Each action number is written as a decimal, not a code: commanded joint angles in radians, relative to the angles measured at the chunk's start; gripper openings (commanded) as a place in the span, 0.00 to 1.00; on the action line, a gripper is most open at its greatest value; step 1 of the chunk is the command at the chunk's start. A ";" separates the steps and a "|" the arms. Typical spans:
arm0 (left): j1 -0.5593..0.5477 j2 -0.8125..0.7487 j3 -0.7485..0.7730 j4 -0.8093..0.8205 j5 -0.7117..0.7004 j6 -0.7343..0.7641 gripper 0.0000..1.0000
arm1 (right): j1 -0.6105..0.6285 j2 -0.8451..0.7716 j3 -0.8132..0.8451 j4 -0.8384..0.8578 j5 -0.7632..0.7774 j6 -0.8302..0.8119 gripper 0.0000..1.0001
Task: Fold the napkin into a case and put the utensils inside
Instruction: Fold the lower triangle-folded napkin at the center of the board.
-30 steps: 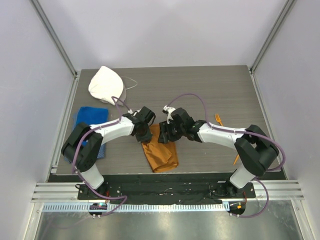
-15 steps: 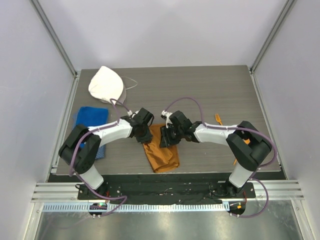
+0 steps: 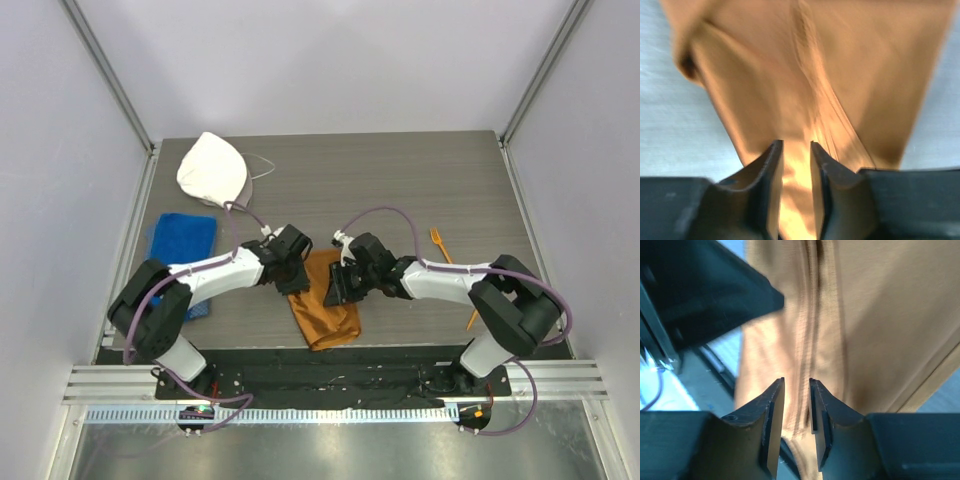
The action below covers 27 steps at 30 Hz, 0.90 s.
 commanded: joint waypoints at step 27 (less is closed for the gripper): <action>0.012 -0.165 0.148 -0.225 -0.122 0.087 0.58 | -0.025 -0.229 -0.022 -0.074 0.129 0.010 0.45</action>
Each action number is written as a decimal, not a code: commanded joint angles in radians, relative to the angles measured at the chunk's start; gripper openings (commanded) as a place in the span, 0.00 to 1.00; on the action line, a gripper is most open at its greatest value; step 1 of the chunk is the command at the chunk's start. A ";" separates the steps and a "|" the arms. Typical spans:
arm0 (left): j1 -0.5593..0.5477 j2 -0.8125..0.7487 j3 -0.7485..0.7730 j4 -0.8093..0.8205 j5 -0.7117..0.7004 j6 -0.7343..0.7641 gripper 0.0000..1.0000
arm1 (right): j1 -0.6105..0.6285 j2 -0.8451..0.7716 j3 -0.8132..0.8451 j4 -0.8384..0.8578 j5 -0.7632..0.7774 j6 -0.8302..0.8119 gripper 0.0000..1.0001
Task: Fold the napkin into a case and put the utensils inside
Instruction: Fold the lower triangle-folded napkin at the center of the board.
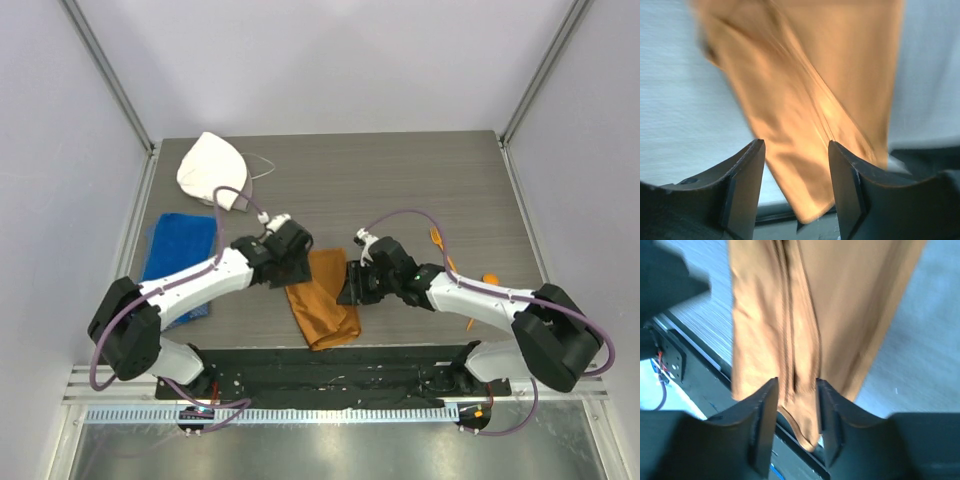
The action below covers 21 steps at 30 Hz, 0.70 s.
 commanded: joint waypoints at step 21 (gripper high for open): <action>0.512 -0.083 -0.082 0.103 0.235 0.038 0.36 | 0.011 0.628 0.697 0.066 -0.074 -0.259 0.72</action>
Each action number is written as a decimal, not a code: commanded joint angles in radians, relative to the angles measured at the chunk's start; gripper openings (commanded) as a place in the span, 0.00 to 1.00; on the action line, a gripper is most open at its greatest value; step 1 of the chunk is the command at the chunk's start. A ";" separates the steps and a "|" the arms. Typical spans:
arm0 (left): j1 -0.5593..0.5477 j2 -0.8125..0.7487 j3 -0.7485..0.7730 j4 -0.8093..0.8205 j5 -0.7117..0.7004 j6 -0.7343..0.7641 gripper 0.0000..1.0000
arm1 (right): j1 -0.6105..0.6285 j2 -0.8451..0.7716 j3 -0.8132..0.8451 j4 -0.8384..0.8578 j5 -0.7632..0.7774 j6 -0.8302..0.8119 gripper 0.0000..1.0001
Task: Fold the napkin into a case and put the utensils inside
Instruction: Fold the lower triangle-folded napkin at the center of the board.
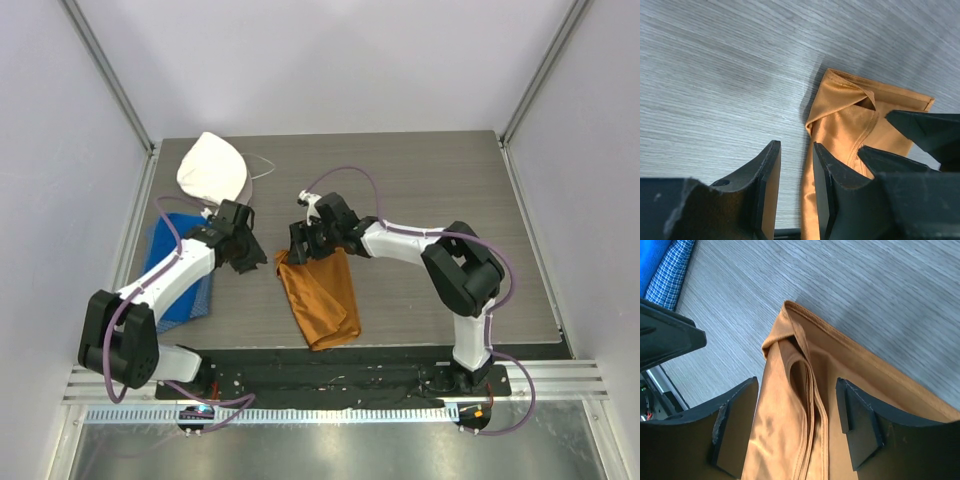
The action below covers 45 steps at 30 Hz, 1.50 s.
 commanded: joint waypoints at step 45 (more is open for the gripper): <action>-0.219 0.072 0.068 0.171 0.028 0.094 0.47 | -0.133 -0.111 -0.163 0.136 -0.133 0.315 0.01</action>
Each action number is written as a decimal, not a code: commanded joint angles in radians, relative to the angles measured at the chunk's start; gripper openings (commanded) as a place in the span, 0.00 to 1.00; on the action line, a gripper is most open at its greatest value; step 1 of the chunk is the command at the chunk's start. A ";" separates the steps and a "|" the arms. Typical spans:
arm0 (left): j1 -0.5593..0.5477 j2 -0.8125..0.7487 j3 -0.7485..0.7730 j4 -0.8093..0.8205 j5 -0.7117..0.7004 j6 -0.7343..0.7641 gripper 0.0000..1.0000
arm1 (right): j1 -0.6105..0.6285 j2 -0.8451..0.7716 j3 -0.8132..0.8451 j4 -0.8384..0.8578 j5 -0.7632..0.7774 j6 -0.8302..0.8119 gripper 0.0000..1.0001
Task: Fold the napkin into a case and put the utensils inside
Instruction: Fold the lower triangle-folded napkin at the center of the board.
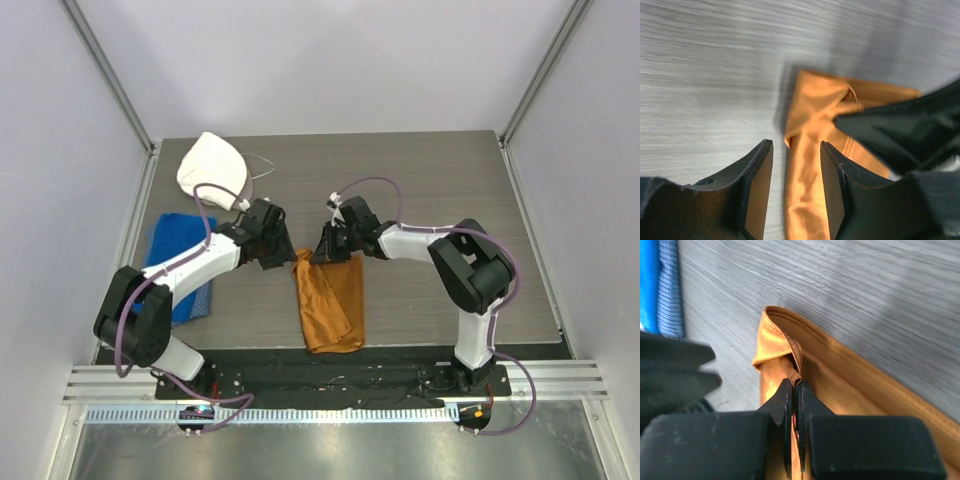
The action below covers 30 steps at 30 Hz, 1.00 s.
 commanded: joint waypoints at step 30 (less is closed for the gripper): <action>-0.143 0.018 0.107 0.022 -0.031 -0.002 0.43 | -0.121 -0.146 -0.163 0.083 0.035 -0.070 0.01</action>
